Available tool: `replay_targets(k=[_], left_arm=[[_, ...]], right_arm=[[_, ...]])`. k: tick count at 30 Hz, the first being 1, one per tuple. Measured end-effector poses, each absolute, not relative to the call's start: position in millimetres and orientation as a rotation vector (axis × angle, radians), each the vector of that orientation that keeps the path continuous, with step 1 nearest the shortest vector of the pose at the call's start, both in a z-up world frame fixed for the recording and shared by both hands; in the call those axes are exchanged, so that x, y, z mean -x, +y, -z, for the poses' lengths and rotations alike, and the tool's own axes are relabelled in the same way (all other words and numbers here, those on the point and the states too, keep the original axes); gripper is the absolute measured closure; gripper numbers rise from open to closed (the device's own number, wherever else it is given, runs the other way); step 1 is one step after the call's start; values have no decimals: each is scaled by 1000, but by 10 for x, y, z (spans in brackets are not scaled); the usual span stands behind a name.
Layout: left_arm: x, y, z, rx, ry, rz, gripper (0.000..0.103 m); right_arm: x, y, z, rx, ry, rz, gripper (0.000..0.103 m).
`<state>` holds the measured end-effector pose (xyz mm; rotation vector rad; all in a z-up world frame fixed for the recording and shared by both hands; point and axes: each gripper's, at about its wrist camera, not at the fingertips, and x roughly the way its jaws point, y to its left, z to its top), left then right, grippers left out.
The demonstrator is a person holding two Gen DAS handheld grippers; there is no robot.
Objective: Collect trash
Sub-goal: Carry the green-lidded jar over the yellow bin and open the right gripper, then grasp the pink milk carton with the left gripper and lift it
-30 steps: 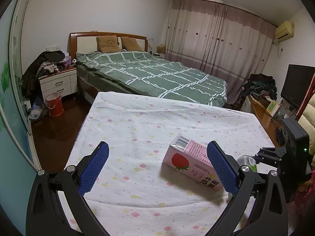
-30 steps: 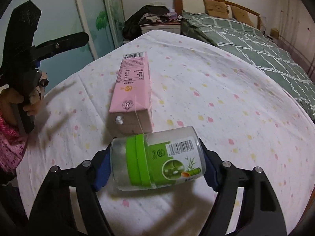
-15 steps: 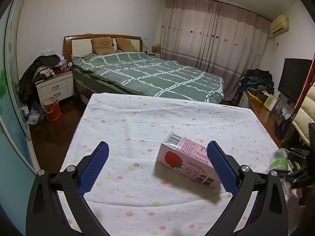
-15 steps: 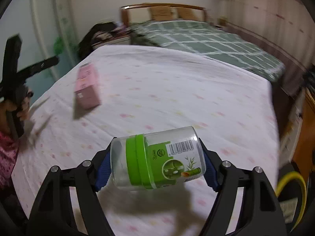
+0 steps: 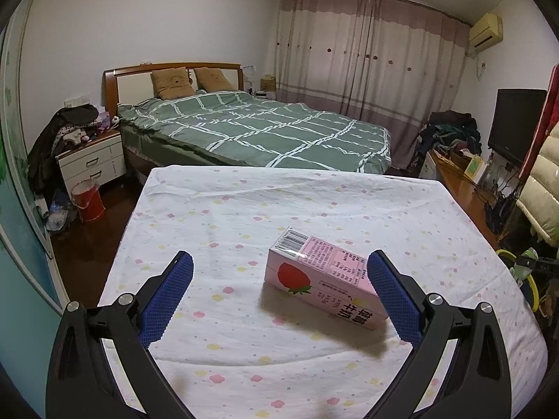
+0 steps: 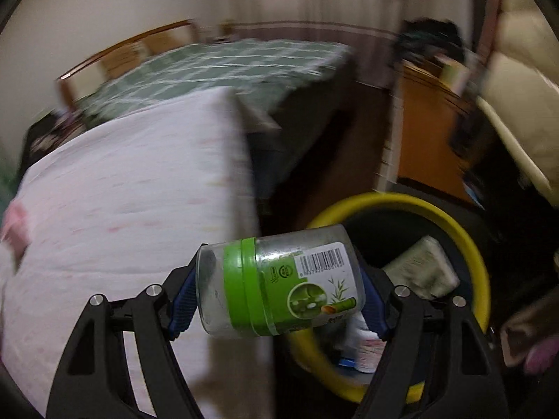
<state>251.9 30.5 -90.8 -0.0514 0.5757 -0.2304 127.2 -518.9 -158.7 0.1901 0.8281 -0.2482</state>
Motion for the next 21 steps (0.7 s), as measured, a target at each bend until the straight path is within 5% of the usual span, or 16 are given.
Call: replay_targets(k=[10,21], left_arm=[[-2509,203,916,20,579,255,5],[-2554,70,998,39,643,381,5]], right_arm=[[-1175,-5954,2008,-268,915,473,30],[-1128,-5775,1847,-234,868,458,23]])
